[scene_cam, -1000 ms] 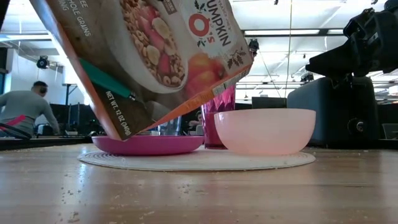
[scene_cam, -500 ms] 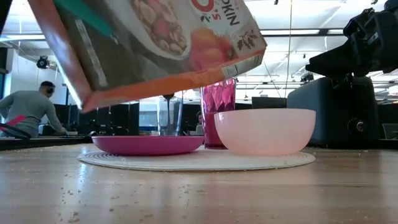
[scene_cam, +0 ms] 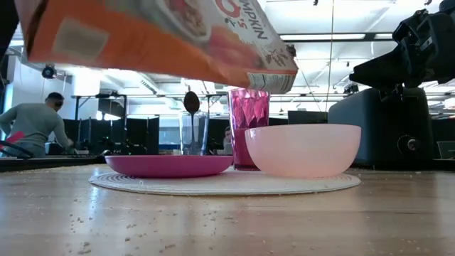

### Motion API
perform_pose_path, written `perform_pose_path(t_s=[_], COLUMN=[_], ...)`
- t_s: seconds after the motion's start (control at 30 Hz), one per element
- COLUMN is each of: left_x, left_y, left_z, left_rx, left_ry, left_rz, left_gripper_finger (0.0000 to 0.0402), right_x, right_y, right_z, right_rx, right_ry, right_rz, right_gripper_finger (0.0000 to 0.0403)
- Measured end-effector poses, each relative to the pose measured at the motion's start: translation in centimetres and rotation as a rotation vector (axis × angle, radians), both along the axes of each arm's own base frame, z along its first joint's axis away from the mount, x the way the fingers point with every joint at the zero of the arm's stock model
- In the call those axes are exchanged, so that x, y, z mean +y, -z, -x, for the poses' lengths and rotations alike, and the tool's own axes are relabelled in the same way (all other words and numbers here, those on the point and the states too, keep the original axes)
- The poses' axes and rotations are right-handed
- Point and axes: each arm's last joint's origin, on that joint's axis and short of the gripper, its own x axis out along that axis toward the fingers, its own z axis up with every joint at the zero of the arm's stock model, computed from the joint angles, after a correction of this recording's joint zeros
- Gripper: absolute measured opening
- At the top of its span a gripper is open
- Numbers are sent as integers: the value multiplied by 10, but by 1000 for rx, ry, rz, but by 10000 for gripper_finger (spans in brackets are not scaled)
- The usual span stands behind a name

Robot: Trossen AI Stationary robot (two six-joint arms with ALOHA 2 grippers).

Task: Arrange a breakfast setting
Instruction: Pour the cereal from the cereal box into the orange bowl

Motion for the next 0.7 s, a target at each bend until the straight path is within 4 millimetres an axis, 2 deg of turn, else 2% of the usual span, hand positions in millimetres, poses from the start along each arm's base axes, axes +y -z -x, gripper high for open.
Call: perform_pose_path(t_s=[0.23,0.53,0.7], left_x=[26,51,63], left_y=[-1,-2,8], left_z=[-5,-14,-26], left_rx=[32,51,108], left_ry=[-115,-262,-323], left_rz=[172,372,482], left_gripper_finger=[0,0,0], right_x=[0,0,0], right_y=[0,0,0], right_z=[0,0,0], right_rx=[0,0,0], right_ry=[0,0,0], right_rz=[0,0,0], right_gripper_finger=[118,118,118])
